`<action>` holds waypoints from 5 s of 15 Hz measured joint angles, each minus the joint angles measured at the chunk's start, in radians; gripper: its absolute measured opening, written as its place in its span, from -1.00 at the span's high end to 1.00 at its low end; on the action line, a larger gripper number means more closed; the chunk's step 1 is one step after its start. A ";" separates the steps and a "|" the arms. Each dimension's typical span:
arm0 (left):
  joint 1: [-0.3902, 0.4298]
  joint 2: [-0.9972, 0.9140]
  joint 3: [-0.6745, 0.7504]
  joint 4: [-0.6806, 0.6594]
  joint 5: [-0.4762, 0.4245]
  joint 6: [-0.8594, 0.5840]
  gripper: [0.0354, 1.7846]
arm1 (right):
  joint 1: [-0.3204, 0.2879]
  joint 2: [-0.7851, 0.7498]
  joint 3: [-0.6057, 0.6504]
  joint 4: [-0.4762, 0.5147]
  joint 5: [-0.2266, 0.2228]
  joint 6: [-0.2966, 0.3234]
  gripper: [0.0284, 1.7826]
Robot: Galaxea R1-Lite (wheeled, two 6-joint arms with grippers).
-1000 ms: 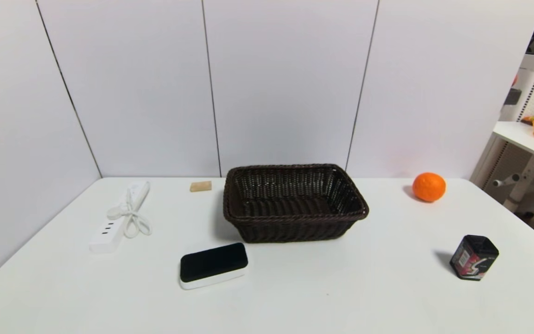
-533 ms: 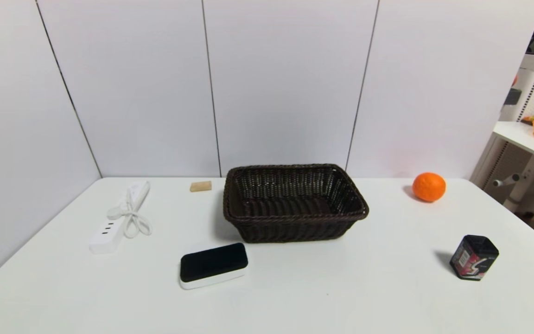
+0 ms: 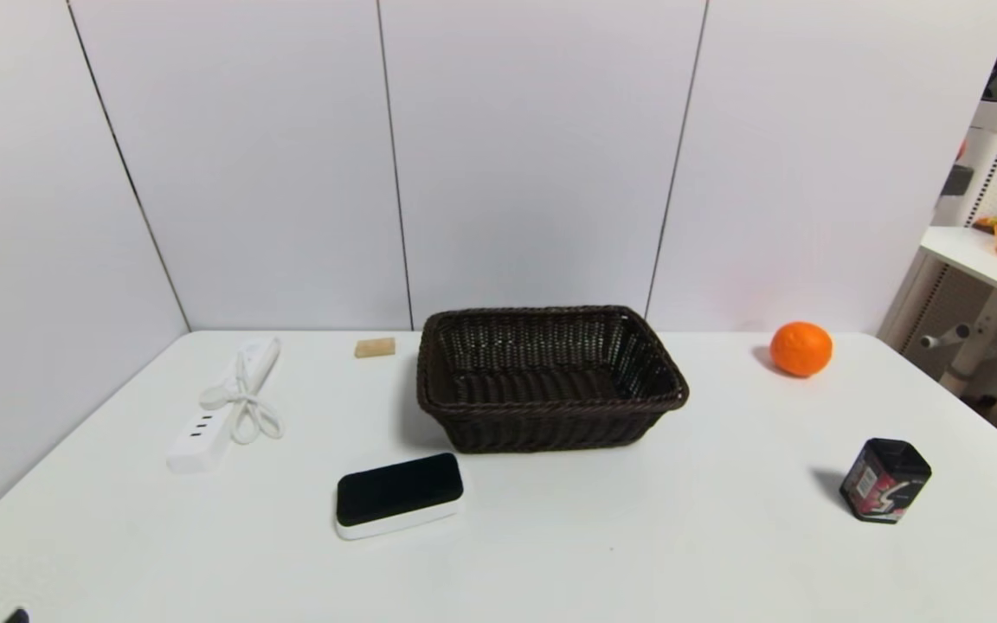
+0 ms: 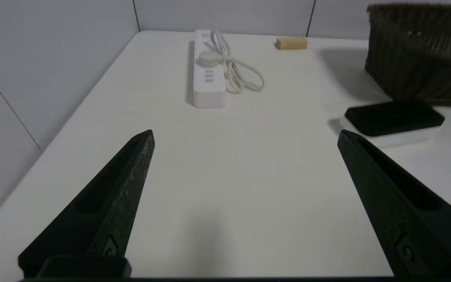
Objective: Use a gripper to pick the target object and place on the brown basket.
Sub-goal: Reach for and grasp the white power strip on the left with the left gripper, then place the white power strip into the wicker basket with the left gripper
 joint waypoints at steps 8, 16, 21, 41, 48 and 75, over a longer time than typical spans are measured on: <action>0.019 0.643 -0.814 0.133 -0.001 -0.002 -0.89 | 0.000 0.000 0.000 0.000 0.000 0.000 -0.90; 0.024 1.184 -1.260 0.403 -0.004 0.071 -0.89 | 0.000 0.000 0.000 0.000 0.000 0.000 -0.90; 0.039 1.450 -1.499 0.727 -0.003 0.075 -0.89 | 0.000 0.000 0.000 0.000 0.000 0.000 -0.90; 0.059 1.925 -1.637 0.768 0.081 0.056 -0.89 | 0.000 0.000 0.000 0.000 -0.001 0.000 -0.90; 0.058 1.966 -1.636 0.769 0.074 0.034 -0.89 | 0.000 0.000 0.000 0.000 0.000 0.000 -0.90; 0.067 1.917 -1.673 0.778 0.017 0.153 0.06 | 0.000 0.000 0.000 0.000 -0.001 0.000 -0.90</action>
